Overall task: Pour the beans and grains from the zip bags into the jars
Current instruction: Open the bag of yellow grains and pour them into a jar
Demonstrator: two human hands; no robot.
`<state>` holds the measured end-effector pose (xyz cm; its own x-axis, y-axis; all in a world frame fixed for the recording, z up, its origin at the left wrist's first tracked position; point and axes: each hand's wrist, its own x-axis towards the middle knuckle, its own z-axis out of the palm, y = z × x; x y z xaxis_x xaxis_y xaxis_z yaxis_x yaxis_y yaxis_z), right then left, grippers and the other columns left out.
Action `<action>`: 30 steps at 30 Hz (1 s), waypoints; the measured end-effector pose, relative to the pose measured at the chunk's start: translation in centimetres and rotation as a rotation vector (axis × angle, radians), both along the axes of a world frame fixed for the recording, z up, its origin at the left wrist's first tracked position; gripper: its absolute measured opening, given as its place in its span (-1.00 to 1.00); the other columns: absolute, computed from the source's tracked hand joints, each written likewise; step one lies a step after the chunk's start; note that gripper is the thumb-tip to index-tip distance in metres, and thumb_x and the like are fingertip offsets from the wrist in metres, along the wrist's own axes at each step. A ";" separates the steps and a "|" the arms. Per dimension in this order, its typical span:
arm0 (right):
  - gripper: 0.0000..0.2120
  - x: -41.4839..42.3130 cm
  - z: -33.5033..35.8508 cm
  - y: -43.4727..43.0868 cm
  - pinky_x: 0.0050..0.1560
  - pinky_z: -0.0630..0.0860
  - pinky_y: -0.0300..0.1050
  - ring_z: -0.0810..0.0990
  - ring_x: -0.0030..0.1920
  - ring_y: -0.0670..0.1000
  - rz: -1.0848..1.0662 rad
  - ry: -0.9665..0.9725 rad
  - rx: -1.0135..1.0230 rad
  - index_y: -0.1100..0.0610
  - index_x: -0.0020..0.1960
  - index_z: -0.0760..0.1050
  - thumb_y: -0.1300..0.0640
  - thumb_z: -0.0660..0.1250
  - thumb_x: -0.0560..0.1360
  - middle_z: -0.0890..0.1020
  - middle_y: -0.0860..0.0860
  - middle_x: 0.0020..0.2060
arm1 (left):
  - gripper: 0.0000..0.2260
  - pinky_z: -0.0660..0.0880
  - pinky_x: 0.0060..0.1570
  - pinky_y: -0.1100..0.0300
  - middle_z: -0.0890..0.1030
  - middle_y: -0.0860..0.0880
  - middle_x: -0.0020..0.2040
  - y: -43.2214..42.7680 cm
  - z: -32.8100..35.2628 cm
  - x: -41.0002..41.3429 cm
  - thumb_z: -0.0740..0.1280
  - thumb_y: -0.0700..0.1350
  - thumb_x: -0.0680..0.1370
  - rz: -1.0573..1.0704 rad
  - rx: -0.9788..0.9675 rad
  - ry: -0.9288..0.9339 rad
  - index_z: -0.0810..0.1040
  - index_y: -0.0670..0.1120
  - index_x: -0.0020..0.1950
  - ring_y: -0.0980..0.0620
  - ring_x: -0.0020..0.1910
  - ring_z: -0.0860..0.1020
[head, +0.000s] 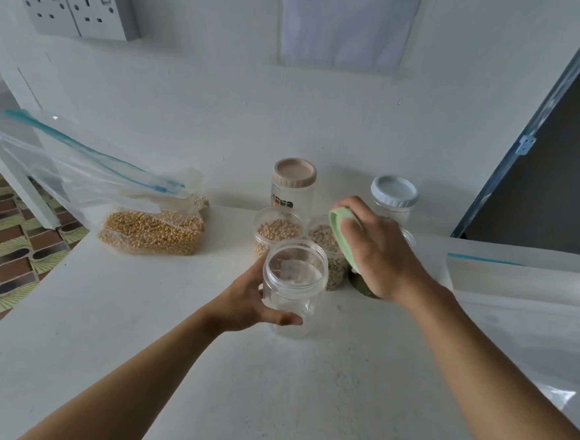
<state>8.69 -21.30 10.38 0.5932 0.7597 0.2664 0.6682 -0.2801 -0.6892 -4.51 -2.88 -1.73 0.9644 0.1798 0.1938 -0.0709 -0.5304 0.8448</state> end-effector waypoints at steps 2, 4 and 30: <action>-0.60 1.0 -1.2 -1.9 -0.18 0.59 0.07 0.65 -0.23 0.00 -0.066 0.018 0.021 -0.02 0.03 0.51 -0.30 0.11 0.53 0.65 0.03 -0.24 | -0.09 0.42 0.44 -0.10 0.45 -0.01 0.45 -0.2 -0.3 0.2 0.64 -0.21 0.37 0.010 -0.001 -0.003 0.19 -0.05 0.59 -0.09 0.47 0.40; -0.72 2.4 -1.8 -3.8 -0.12 0.61 0.00 0.68 -0.15 0.01 -0.044 0.177 -0.115 -0.07 0.01 0.56 -0.27 0.31 0.54 0.67 -0.01 -0.17 | -0.06 0.41 0.45 -0.14 0.44 -0.02 0.46 -0.4 -0.5 0.4 0.64 -0.21 0.37 0.011 0.002 0.013 0.16 -0.06 0.60 -0.10 0.49 0.38; -0.79 5.4 -9.9 -4.6 0.11 0.59 0.00 0.67 0.04 0.02 0.176 0.071 -0.070 0.16 0.24 0.58 0.25 0.23 0.66 0.71 0.05 0.04 | -0.16 0.50 0.36 -0.10 0.48 0.07 0.46 -2.1 2.8 -2.1 0.59 0.14 0.38 0.098 -0.170 0.154 0.26 0.16 0.57 -0.02 0.45 0.46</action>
<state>14.08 -25.89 0.43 0.4651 0.8685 0.1713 0.6612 -0.2121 -0.7196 -6.58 -4.96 1.10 0.9566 0.2913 0.0052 0.1100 -0.3779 0.9193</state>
